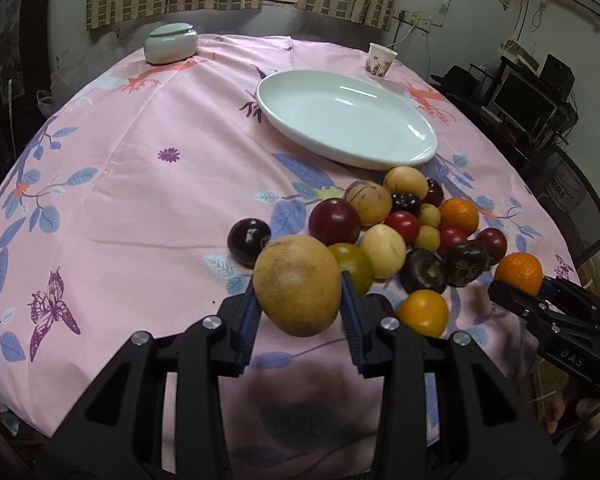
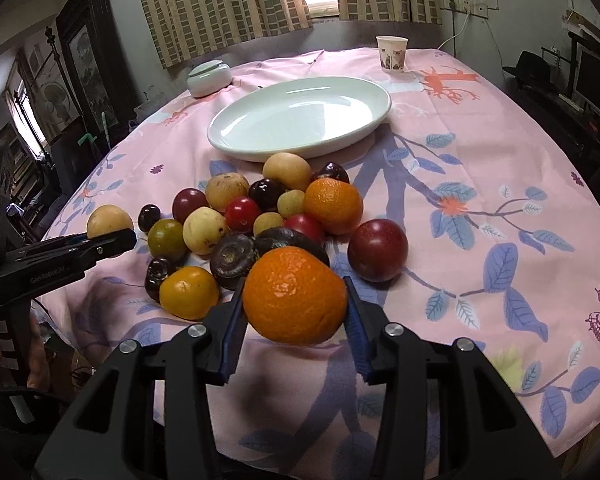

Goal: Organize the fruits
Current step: 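Carry both fruits to the white plate and release them there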

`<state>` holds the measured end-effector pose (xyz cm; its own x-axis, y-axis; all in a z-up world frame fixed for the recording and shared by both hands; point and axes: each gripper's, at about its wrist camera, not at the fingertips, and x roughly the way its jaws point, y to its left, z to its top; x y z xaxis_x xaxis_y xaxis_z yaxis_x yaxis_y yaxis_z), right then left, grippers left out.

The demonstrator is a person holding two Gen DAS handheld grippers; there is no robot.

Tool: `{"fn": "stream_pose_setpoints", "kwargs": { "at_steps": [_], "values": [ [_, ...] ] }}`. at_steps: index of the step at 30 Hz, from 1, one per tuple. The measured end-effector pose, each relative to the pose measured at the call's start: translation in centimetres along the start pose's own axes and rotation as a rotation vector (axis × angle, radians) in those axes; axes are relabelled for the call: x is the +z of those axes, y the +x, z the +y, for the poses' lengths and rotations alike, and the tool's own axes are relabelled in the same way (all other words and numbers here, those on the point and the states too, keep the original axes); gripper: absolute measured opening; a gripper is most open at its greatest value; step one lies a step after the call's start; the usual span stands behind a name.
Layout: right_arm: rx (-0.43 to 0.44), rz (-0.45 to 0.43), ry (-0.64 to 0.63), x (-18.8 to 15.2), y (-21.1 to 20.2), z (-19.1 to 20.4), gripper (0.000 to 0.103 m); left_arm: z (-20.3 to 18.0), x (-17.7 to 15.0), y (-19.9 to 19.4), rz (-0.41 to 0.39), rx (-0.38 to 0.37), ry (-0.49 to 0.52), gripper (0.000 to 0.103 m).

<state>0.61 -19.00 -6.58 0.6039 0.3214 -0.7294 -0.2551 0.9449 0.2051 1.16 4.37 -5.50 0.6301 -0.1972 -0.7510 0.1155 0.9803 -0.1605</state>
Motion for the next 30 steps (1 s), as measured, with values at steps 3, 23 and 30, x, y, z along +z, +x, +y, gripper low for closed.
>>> {"fn": "stream_pose_setpoints", "kwargs": {
  "at_steps": [3, 23, 30],
  "values": [
    [0.028, -0.019, -0.020, 0.6, -0.7, 0.8, 0.045, -0.5, 0.4, -1.3, -0.015, -0.022, 0.012, 0.038],
    [0.033, -0.055, -0.139, 16.6, 5.0, 0.0, 0.045, -1.7, 17.2, 4.5, -0.020, -0.015, 0.086, 0.038],
    [0.010, 0.130, -0.103, 23.6, 17.4, -3.8, 0.045, -1.2, 24.7, 14.0, 0.061, -0.042, 0.039, 0.038]
  ]
}}
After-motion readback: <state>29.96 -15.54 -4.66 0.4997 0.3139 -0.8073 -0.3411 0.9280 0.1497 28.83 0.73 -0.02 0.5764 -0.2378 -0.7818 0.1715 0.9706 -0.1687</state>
